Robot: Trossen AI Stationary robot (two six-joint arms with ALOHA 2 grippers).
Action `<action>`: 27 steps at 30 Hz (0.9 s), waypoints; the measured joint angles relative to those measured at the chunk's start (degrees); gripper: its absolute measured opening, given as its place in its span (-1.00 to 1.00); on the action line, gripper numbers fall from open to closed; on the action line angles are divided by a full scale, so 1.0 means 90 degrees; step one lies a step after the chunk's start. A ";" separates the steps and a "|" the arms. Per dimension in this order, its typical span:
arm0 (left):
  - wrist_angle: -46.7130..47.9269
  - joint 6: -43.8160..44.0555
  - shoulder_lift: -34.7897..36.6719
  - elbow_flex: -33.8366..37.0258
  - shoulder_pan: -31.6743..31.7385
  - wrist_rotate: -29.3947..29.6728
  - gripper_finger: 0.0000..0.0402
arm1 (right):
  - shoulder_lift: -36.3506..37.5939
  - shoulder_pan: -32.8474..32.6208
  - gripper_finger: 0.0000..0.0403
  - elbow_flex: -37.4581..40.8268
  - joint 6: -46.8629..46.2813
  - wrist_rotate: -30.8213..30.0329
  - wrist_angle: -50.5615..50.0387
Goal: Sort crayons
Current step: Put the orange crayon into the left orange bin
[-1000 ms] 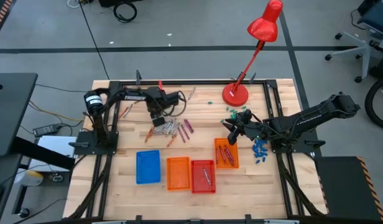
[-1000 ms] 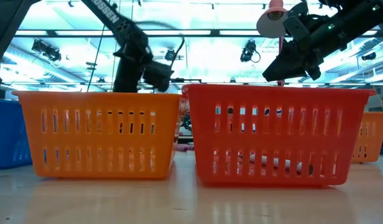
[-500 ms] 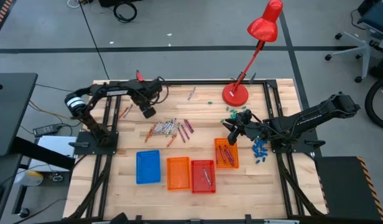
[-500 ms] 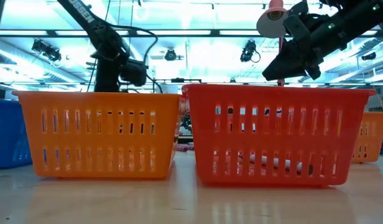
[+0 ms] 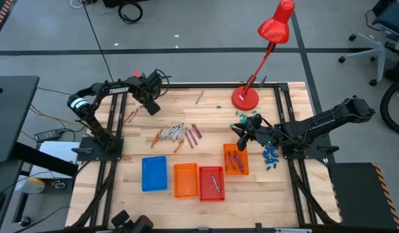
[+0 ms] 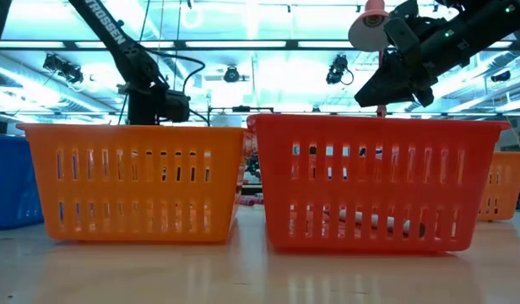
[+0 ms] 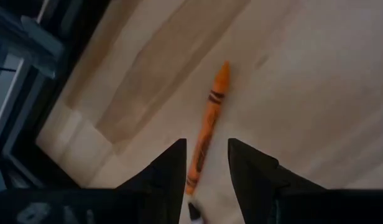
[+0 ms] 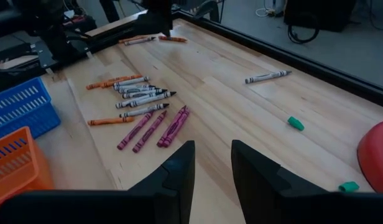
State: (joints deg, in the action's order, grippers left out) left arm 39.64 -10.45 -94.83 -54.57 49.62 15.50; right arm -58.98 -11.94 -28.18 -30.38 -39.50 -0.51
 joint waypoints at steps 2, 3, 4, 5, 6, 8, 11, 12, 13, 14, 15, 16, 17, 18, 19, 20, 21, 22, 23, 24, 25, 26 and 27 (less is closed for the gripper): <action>-0.0056 -0.0080 -0.0123 -0.0002 0.0058 -0.0001 -0.35 | 0.0000 0.0000 -0.46 0.0002 0.0011 0.0002 0.0019; -0.0055 -0.0099 -0.0190 -0.0002 0.0072 -0.0001 -0.35 | 0.0000 0.0000 -0.46 0.0002 0.0013 0.0006 0.0024; -0.0059 -0.0128 -0.0259 -0.0002 0.0083 -0.0001 -0.35 | 0.0000 0.0000 -0.46 0.0002 0.0013 0.0016 0.0036; -0.0046 -0.0152 -0.0323 -0.0002 0.0083 -0.0003 -0.35 | 0.0000 0.0000 -0.46 0.0002 0.0013 0.0018 0.0050; -0.0031 -0.0183 -0.0384 -0.0002 0.0083 -0.0013 -0.35 | 0.0000 0.0000 -0.46 0.0001 0.0015 0.0021 0.0053; -0.0027 -0.0256 -0.0473 -0.0017 0.0079 0.0000 -0.35 | 0.0000 0.0000 -0.46 0.0000 0.0021 0.0021 0.0056; -0.0002 -0.0347 -0.0561 -0.0036 0.0076 -0.0040 -0.40 | 0.0000 0.0000 -0.46 0.0002 0.0039 0.0021 0.0053; 0.0020 -0.0403 -0.0565 -0.0036 0.0076 -0.0118 -0.44 | 0.0000 0.0000 -0.46 0.0002 0.0040 0.0021 0.0056; 0.0035 -0.0463 -0.0570 -0.0036 0.0078 -0.0200 -0.49 | 0.0000 0.0000 -0.46 0.0002 0.0040 0.0021 0.0055; 0.0042 -0.0473 -0.0568 -0.0036 0.0081 -0.0259 -0.55 | 0.0000 0.0000 -0.46 0.0002 0.0040 0.0024 0.0056; 0.0046 -0.0475 -0.0560 -0.0035 0.0080 -0.0300 -0.62 | 0.0000 0.0000 -0.46 0.0002 0.0040 0.0024 0.0056; 0.0058 -0.0478 -0.0558 -0.0032 0.0080 -0.0322 -0.69 | 0.0000 0.0000 -0.46 0.0002 0.0040 0.0026 0.0056; 0.0077 -0.0484 -0.0558 -0.0032 0.0076 -0.0321 -0.76 | 0.0000 0.0000 -0.46 0.0002 0.0040 0.0026 0.0056; 0.0095 -0.0484 -0.0558 -0.0032 0.0076 -0.0320 -0.83 | 0.0000 0.0000 -0.46 0.0002 0.0040 0.0030 0.0056; 0.0104 -0.0484 -0.0558 -0.0031 0.0078 -0.0324 -0.89 | 0.0000 0.0000 -0.46 0.0002 0.0040 0.0037 0.0056; 0.0109 -0.0483 -0.0558 -0.0030 0.0076 -0.0327 -0.92 | 0.0000 0.0000 -0.46 0.0002 0.0040 0.0041 0.0056; 0.0111 -0.0484 -0.0560 -0.0029 0.0076 -0.0327 -0.93 | 0.0000 0.0000 -0.46 0.0002 0.0040 0.0041 0.0056; 0.0115 -0.0482 -0.0562 -0.0029 0.0076 -0.0327 -0.93 | 0.0000 0.0000 -0.46 0.0002 0.0040 0.0041 0.0056; 0.0118 -0.0481 -0.0558 -0.0029 0.0076 -0.0327 -0.91 | 0.0000 0.0000 -0.46 0.0002 0.0040 0.0041 0.0056; 0.0121 -0.0481 -0.0533 -0.0028 0.0076 -0.0330 -0.90 | 0.0000 0.0000 -0.46 0.0002 0.0040 0.0041 0.0056; 0.0112 -0.0481 -0.0504 -0.0024 0.0076 -0.0337 -0.88 | 0.0000 0.0000 -0.46 0.0002 0.0040 0.0041 0.0056; 0.0096 -0.0481 -0.0456 -0.0008 0.0071 -0.0355 -0.87 | 0.0000 0.0000 -0.46 0.0002 0.0040 0.0041 0.0056; 0.0099 -0.0474 -0.0421 -0.0007 0.0062 -0.0381 -0.86 | 0.0000 0.0000 -0.46 0.0002 0.0040 0.0041 0.0056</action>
State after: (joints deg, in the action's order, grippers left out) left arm 40.53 -14.72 -98.62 -54.63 50.19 12.07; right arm -58.98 -11.94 -28.16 -30.02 -39.13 -0.01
